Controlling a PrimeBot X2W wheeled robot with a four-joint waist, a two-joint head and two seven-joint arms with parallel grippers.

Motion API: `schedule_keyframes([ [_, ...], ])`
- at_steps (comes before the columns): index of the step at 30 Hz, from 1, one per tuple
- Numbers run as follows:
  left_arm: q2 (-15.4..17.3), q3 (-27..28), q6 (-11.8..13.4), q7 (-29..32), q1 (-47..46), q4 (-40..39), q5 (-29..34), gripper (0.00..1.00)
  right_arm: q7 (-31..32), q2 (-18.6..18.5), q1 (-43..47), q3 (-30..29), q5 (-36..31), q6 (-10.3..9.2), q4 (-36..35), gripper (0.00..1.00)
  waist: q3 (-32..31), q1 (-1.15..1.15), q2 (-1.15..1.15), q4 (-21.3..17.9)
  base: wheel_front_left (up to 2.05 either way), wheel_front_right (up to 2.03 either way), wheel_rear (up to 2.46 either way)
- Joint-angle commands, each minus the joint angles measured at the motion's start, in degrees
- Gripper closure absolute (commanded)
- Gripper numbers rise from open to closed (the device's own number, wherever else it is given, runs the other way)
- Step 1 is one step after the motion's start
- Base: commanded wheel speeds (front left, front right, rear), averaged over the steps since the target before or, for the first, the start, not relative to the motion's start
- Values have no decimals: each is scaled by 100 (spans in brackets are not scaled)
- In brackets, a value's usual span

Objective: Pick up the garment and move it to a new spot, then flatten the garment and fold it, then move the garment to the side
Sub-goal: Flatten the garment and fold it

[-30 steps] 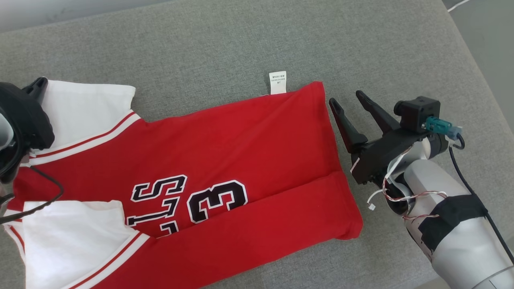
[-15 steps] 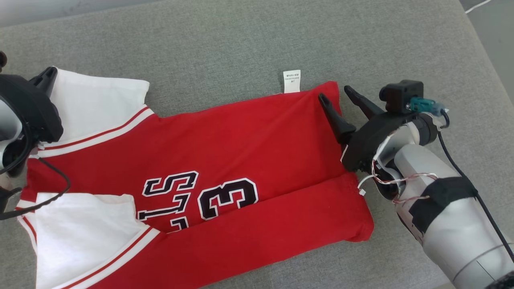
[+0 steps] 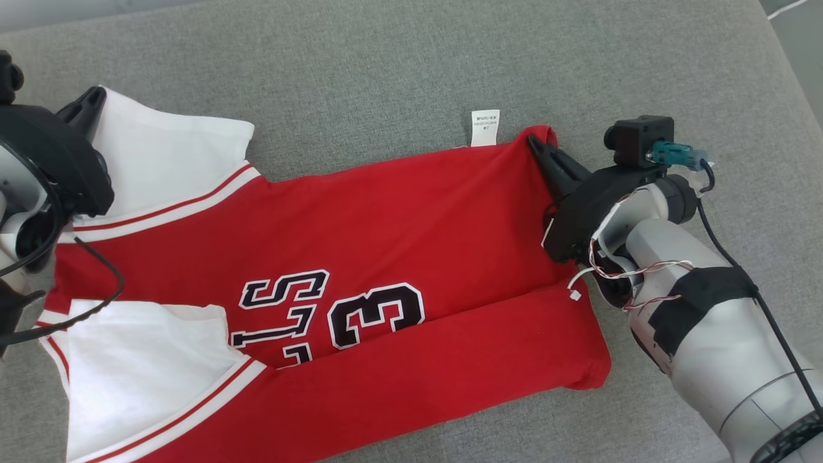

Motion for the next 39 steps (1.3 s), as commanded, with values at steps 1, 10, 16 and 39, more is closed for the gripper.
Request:
schedule_keyframes([
  [1, 6, -38, -10, -78, -80, -38, -40, 100, -119, -76, -78, 42, 77, -4, 19, 100, -28, 0, -1, 9, 0, 0, 0],
  [10, 70, -59, -10, -591, 229, -434, -401, 100, -367, -683, 354, 311, 745, -4, -639, 100, -393, 0, -1, 142, 0, 0, 0],
  [16, 349, -122, -9, -1001, 622, -1095, -666, 100, -249, -1505, 909, 681, 1512, -4, -1673, 100, -623, 0, -1, 333, 0, 0, 0],
  [39, 1137, 5, -10, -1755, 2394, -3709, -1319, 100, -267, -2976, 1724, 1686, 2607, -4, -2830, 100, -1286, 0, -1, 1121, 0, 0, 0],
])
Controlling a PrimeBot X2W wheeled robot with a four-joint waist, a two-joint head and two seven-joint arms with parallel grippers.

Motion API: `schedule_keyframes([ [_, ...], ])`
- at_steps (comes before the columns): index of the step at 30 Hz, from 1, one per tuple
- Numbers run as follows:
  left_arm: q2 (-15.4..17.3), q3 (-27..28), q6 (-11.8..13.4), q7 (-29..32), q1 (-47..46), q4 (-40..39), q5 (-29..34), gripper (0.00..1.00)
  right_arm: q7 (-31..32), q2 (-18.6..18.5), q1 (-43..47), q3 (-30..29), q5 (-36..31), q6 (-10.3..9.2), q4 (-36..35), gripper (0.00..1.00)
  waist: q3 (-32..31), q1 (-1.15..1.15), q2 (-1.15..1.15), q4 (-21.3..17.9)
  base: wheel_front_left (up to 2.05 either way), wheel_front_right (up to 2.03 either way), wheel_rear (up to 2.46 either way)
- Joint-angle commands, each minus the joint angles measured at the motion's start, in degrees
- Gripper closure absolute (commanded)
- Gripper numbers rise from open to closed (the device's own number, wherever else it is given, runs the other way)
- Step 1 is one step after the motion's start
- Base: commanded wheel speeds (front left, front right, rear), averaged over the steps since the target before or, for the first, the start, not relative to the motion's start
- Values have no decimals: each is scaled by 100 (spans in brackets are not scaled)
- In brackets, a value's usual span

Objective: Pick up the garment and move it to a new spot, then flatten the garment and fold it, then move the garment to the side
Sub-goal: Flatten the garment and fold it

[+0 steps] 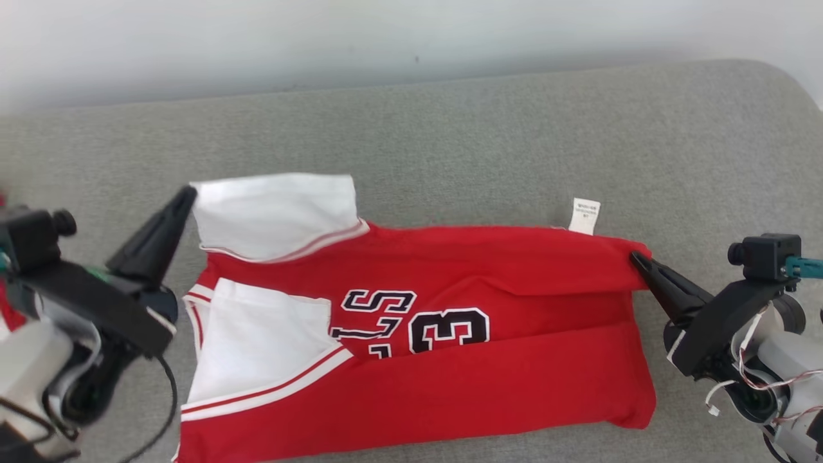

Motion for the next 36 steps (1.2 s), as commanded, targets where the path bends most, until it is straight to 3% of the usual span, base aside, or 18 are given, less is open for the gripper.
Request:
schedule_keyframes([
  [1, 40, -1, -10, -34, 163, -110, -48, 100, -7, -70, 54, 30, 59, -4, -17, 100, -97, 1, 0, 102, 0, 0, 0],
  [8, 144, 31, -10, -48, 691, -567, 140, 100, -85, -234, 132, 254, 263, -4, -10, 100, -202, 1, 0, 289, 0, 0, 0],
  [20, -35, 341, 44, -52, 1638, -909, 642, 100, -240, -786, 514, 472, 656, -4, -442, 100, -377, 1, 0, 542, 0, 0, 0],
  [28, -165, 281, 199, -53, 2074, -846, 1009, 100, -304, -1149, 694, 426, 928, -4, -965, 100, -452, 1, 0, 699, 0, 0, 0],
  [36, -389, 46, 245, -52, 2204, -299, 1265, 100, -331, -1278, 817, 474, 943, -4, -969, 100, -498, 1, 0, 757, 0, 0, 0],
])
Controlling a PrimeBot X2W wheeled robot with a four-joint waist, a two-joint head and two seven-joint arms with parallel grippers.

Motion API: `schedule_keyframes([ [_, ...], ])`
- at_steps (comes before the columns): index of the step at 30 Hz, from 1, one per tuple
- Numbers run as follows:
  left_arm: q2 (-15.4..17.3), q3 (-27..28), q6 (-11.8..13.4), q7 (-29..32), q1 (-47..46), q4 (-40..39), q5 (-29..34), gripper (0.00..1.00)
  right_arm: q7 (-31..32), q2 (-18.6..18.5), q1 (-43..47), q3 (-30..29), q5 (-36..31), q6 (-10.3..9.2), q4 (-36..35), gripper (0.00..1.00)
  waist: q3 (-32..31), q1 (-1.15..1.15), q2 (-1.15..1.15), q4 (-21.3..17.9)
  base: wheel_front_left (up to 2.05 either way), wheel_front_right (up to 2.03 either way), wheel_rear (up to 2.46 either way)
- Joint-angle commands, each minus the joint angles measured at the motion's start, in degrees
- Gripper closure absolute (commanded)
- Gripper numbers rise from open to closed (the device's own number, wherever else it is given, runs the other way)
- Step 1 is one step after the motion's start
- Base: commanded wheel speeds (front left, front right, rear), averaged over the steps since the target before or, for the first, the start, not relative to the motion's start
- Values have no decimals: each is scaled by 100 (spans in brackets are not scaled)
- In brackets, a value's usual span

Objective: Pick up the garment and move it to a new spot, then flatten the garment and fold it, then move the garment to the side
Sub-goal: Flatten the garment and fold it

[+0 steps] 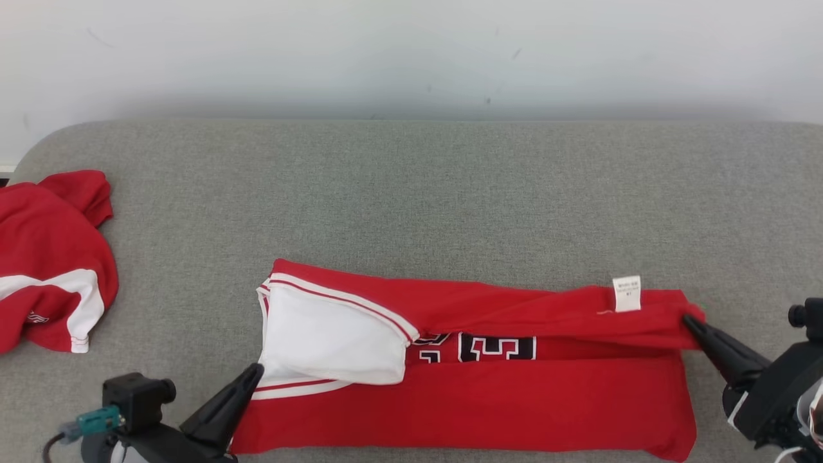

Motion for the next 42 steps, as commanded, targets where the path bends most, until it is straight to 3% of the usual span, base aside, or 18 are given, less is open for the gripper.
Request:
schedule_keyframes([
  [1, -47, -17, -38, -30, 56, 160, 51, 100, -37, -47, 84, 60, 46, -3, 10, 100, -12, 0, 1, 6, 0, 0, 0],
  [11, -556, -106, -142, -31, 64, 1012, 253, 100, 78, -30, -55, 395, -102, -3, 246, 100, 2, 0, 1, -46, 0, 0, 0],
  [21, -811, -33, -205, -31, -84, 1576, 500, 100, 54, 171, -178, 656, -167, -3, 536, 100, -48, 0, 1, 25, 0, 0, 0],
  [23, -859, 6, -218, -31, -70, 1639, 553, 100, 48, 198, -171, 685, -145, -3, 560, 70, -71, 0, 1, 35, 0, 0, 0],
  [24, -867, 41, -218, -31, -69, 1667, 595, 100, 41, 209, -168, 698, -134, -3, 572, 38, -86, 0, 1, 37, 0, 0, 0],
  [25, -883, 91, -211, -32, -57, 1690, 626, 92, 28, 217, -155, 702, -122, -3, 580, 0, -108, 0, 1, 41, 0, 0, 0],
  [26, -904, 126, -210, -32, -26, 1704, 648, 72, 14, 223, -131, 691, -95, -3, 580, 0, -128, 0, 1, 41, 0, 0, 0],
  [28, -936, 212, -168, -32, 37, 1714, 756, 1, -3, 205, -64, 638, -41, -3, 549, 0, -177, 0, 1, 43, 0, 0, 0],
  [35, -1042, 807, -35, -32, 399, 1436, 1063, 0, -50, -80, 281, 131, -64, -3, 272, 0, -327, 0, 1, 64, 0, 0, 0],
  [42, -1166, 1503, 256, -32, 733, 996, 1503, 0, -48, -72, 718, -612, -416, -3, 167, 0, -429, 0, 1, 65, 0, 0, 0],
])
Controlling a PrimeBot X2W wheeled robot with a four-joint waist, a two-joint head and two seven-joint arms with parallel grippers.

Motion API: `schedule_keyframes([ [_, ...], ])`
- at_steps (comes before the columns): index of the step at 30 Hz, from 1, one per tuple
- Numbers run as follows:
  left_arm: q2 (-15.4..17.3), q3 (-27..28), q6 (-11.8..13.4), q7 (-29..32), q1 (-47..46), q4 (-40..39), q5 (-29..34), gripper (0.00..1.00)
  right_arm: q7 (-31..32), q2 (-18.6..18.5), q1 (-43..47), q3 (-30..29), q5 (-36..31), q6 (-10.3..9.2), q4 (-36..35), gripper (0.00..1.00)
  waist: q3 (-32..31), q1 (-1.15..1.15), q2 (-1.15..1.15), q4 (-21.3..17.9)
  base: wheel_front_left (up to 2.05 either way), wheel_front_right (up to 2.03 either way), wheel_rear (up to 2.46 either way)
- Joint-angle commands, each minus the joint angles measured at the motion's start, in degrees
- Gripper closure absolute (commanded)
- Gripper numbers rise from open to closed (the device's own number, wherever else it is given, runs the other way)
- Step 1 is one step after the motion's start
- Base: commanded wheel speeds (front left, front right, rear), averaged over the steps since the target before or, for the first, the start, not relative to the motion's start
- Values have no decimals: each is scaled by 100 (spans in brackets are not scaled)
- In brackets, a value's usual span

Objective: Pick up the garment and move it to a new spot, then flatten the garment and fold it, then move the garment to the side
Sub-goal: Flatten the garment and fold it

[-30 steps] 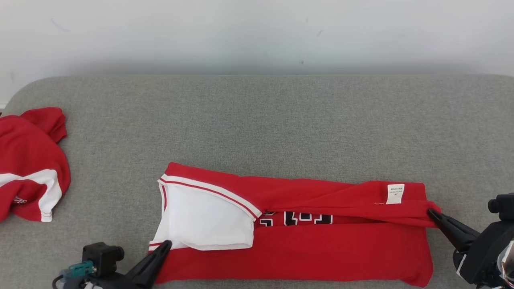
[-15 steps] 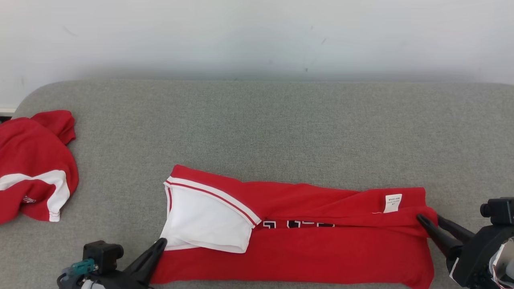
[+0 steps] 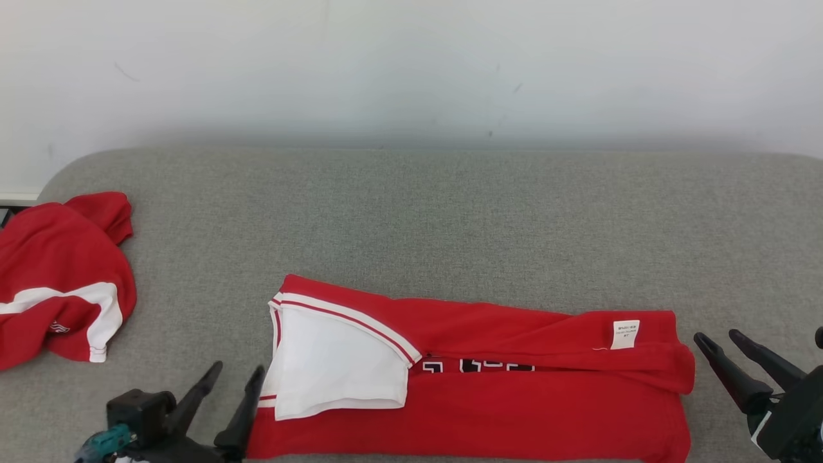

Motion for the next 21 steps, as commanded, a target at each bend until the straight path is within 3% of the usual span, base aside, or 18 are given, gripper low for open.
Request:
schedule_keyframes([
  [1, -15, 122, 49, -32, 110, -73, 98, 0, -32, 16, 94, -96, -98, -3, 12, 0, -28, 0, -1, 4, 0, 0, 0],
  [15, -388, 1668, 542, -32, 931, -1175, 1213, 0, -33, 503, 819, -1006, -821, -3, 512, 0, -223, 0, -1, 88, 0, 0, 0],
  [21, -359, 2204, 756, -32, 1253, -1519, 1559, 0, -34, 737, 1019, -1313, -1030, -3, 671, 0, -253, 0, -1, 117, 0, 0, 0],
])
